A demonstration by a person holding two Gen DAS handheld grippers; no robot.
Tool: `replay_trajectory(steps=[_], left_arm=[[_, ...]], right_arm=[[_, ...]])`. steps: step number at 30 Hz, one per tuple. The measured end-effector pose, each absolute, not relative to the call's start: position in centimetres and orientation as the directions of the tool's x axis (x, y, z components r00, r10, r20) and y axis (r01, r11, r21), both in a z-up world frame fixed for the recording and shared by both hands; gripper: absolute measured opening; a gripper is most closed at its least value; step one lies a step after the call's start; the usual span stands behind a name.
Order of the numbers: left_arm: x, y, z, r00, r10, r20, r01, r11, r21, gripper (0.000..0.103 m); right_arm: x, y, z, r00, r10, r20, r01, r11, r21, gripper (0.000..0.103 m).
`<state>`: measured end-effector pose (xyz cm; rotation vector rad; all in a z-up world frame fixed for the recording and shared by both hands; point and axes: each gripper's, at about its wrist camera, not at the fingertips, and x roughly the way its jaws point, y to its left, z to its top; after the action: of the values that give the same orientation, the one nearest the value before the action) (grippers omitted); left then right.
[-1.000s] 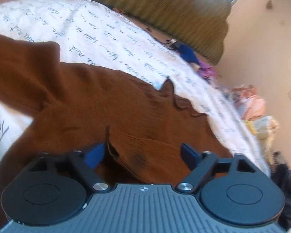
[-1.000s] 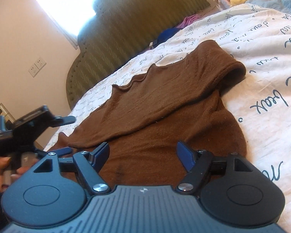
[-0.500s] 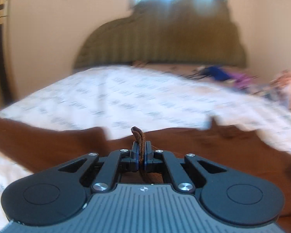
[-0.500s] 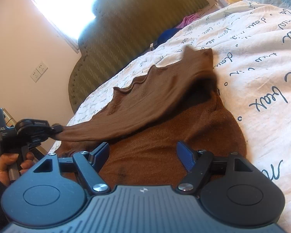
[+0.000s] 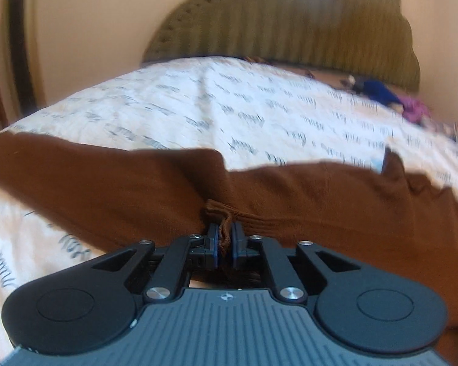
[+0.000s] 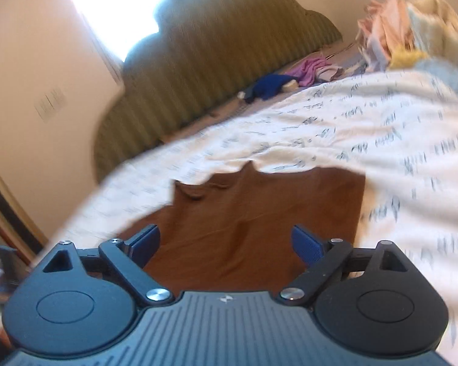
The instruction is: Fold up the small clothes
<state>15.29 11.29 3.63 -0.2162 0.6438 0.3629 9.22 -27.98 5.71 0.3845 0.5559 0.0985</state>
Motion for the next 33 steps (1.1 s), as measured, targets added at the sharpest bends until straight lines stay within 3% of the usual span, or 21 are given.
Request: replay_trajectory(steps=[1, 3, 5, 9, 13, 16, 23, 26, 27, 31, 33], left_arm=[[14.3, 11.5, 4.5, 0.764, 0.27, -0.586, -0.406, 0.907, -0.111, 0.013], [12.7, 11.0, 6.2, 0.808, 0.303, -0.505, -0.416, 0.901, -0.126, 0.024], [12.4, 9.7, 7.1, 0.841, 0.277, -0.465, -0.372, 0.92, -0.123, 0.041], [15.0, 5.8, 5.7, 0.851, 0.128, -0.51, -0.2, 0.976, -0.087, 0.044], [18.9, 4.4, 1.5, 0.729, 0.111, -0.675, -0.176, 0.984, -0.029, 0.047], [18.8, 4.5, 0.1, 0.767, 0.138, -0.626, -0.131, 0.99, 0.057, 0.057], [17.7, 4.6, 2.2, 0.785, 0.14, -0.603, -0.127, 0.99, 0.065, 0.059], [17.8, 4.5, 3.6, 0.811, 0.114, -0.574, -0.143, 0.99, -0.006, 0.077], [18.3, 4.3, 3.6, 0.806, 0.116, -0.58, -0.146, 0.989, -0.005, 0.077], [20.9, 3.8, 1.2, 0.742, 0.143, -0.655, -0.144, 0.988, 0.052, 0.079], [20.7, 4.6, 0.0, 0.758, 0.126, -0.639, -0.13, 0.991, 0.04, 0.084]], right_arm=[[10.8, -27.7, 5.2, 0.826, 0.156, -0.542, 0.039, 0.943, 0.33, 0.094], [13.4, -27.3, 3.6, 0.777, 0.11, -0.62, 0.055, 0.969, 0.242, 0.094], [14.7, -27.3, 2.0, 0.749, 0.055, -0.66, 0.079, 0.982, 0.172, 0.094], [13.7, -26.8, 0.1, 0.786, -0.002, -0.619, 0.065, 0.995, 0.078, 0.095], [13.9, -26.8, 0.1, 0.773, -0.021, -0.634, 0.063, 0.997, 0.043, 0.095], [14.0, -27.0, 0.1, 0.771, -0.022, -0.636, 0.058, 0.998, 0.036, 0.097], [14.4, -26.7, 1.1, 0.766, -0.033, -0.642, 0.06, 0.998, 0.021, 0.102], [13.5, -27.0, 4.6, 0.836, 0.012, -0.549, 0.065, 0.991, 0.121, 0.103], [13.7, -27.0, 5.3, 0.854, 0.04, -0.518, 0.047, 0.987, 0.153, 0.103], [18.2, -25.1, 3.6, 0.758, -0.033, -0.651, 0.07, 0.997, 0.031, 0.103], [19.3, -25.4, 0.9, 0.705, -0.078, -0.705, 0.098, 0.995, -0.013, 0.103]])
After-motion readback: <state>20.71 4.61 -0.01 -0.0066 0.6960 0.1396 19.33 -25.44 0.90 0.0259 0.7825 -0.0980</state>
